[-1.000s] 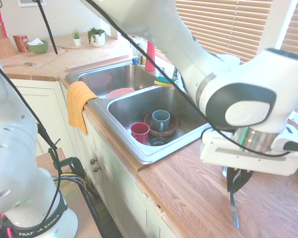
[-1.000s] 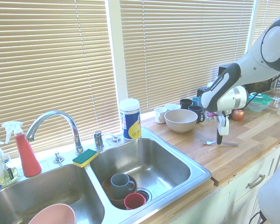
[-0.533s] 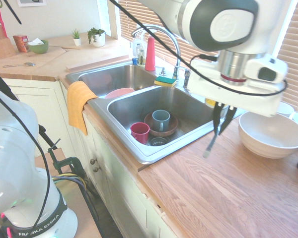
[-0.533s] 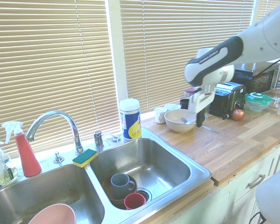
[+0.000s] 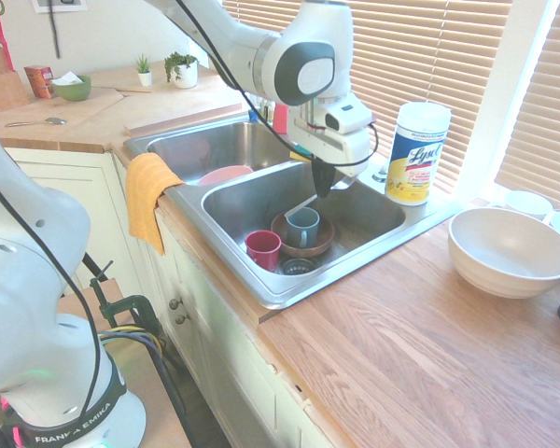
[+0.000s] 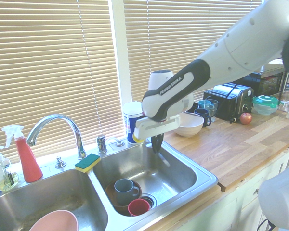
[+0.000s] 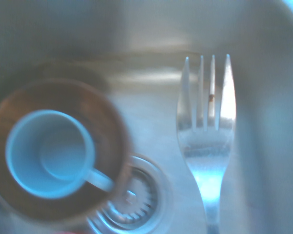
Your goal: Put the fork into the sink
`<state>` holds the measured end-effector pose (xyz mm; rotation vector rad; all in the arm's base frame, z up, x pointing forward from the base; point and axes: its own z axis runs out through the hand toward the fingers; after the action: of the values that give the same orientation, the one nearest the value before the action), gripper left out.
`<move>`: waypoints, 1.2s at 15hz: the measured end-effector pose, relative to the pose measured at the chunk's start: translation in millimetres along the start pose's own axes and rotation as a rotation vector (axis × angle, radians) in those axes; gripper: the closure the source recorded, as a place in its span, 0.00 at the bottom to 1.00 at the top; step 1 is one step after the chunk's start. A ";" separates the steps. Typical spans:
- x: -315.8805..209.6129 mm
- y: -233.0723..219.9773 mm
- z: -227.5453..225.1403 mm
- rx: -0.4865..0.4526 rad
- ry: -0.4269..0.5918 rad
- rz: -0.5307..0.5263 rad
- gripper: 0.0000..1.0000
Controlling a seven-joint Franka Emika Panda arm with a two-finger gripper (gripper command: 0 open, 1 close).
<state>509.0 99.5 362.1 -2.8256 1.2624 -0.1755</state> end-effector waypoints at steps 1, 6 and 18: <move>-6.0 -8.5 21.6 -0.013 0.004 0.004 1.00; -10.2 -23.4 129.2 -0.024 -0.021 0.023 1.00; -1.6 -24.8 217.5 -0.083 -0.045 0.041 0.00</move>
<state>552.5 115.4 148.1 -2.8523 1.3478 -0.0594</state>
